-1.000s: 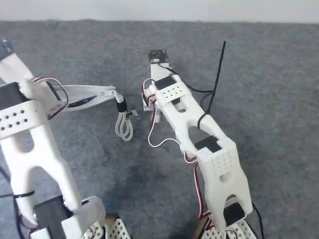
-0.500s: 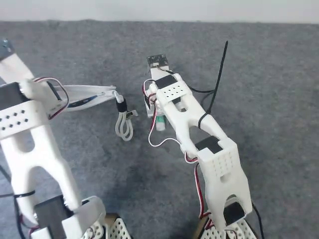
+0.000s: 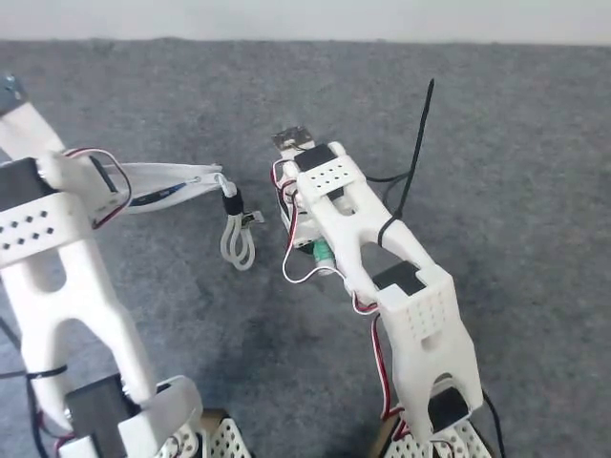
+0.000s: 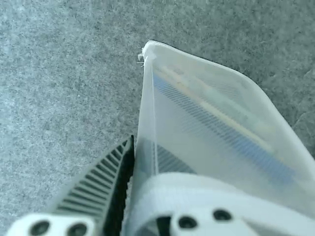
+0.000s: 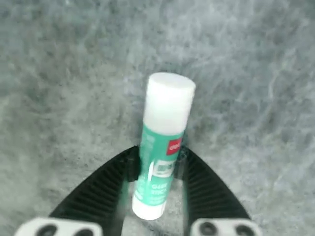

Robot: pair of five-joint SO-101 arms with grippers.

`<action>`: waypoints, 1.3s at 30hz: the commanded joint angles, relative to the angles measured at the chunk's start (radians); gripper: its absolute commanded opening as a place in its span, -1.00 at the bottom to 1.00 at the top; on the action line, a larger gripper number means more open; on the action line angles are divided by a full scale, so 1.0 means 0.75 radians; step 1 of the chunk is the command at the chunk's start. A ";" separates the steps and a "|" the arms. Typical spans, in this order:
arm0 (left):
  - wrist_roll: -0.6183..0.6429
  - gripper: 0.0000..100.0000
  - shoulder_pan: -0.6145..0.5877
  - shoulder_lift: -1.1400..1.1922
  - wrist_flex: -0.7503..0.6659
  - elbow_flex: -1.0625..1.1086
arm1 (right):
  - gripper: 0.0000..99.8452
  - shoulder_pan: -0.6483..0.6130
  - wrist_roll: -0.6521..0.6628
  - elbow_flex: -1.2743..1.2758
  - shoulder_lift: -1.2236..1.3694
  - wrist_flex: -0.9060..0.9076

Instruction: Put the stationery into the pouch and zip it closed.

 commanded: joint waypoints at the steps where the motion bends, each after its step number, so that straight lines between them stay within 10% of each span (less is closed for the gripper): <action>1: 0.016 -0.98 -0.016 0.008 -0.029 0.011 | -0.70 0.005 -0.072 -0.106 -0.142 0.007; 39: 0.016 -0.98 -0.014 0.018 -0.033 0.011 | -0.99 0.003 -0.086 -0.160 -0.093 -0.093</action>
